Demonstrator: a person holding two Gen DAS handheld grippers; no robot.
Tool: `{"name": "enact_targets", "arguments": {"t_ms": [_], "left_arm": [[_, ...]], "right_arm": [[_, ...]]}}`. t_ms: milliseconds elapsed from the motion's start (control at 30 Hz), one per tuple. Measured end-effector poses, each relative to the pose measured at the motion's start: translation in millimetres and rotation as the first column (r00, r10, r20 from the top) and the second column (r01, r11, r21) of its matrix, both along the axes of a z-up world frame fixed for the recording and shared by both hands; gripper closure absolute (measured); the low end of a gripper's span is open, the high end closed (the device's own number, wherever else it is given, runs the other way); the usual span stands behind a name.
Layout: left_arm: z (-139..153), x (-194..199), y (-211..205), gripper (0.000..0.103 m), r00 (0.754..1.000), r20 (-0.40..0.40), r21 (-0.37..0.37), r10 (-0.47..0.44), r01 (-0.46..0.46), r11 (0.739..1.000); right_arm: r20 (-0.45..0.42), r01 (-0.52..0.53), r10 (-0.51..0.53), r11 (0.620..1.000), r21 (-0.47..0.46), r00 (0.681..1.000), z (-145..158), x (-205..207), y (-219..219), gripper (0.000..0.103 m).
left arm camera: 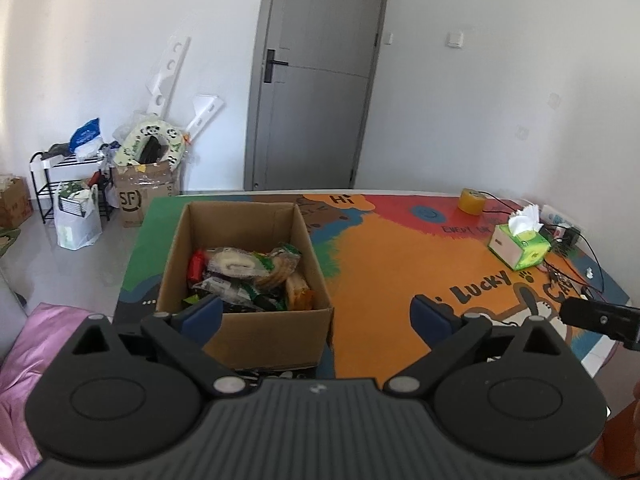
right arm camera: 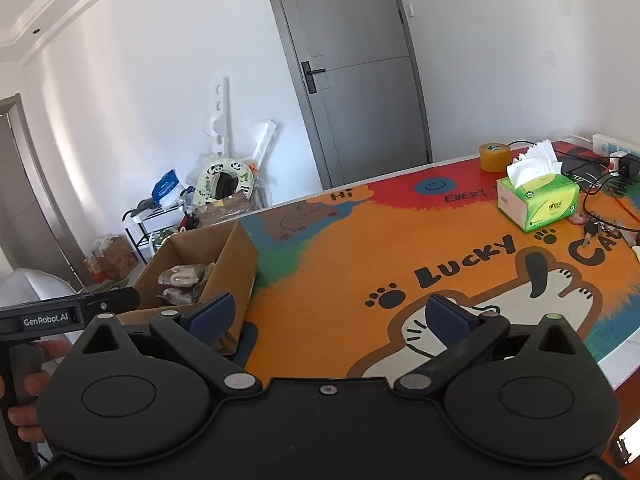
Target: Organize snacks
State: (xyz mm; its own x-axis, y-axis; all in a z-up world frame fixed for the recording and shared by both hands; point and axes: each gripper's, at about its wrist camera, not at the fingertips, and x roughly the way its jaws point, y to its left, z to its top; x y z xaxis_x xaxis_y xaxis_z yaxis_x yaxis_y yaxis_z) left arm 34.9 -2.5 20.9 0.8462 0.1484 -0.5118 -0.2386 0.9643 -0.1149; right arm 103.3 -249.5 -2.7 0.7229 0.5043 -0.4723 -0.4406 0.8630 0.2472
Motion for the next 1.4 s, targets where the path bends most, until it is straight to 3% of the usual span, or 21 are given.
{"name": "enact_targets", "arguments": {"t_ms": [433, 1400], "left_arm": [[-7.6, -10.5, 9.5, 0.003, 1.0, -0.022, 0.027, 0.016, -0.016, 1.0], [-12.9, -10.7, 14.8, 0.003, 0.999, -0.04, 0.009, 0.007, -0.007, 1.0]], "right_arm": [[-0.015, 0.007, -0.008, 1.0, -0.021, 1.0, -6.6, 1.9, 2.4, 0.0], [-0.013, -0.013, 0.012, 0.999, -0.047, 1.0, -6.9, -1.6, 10.7, 0.0]]}}
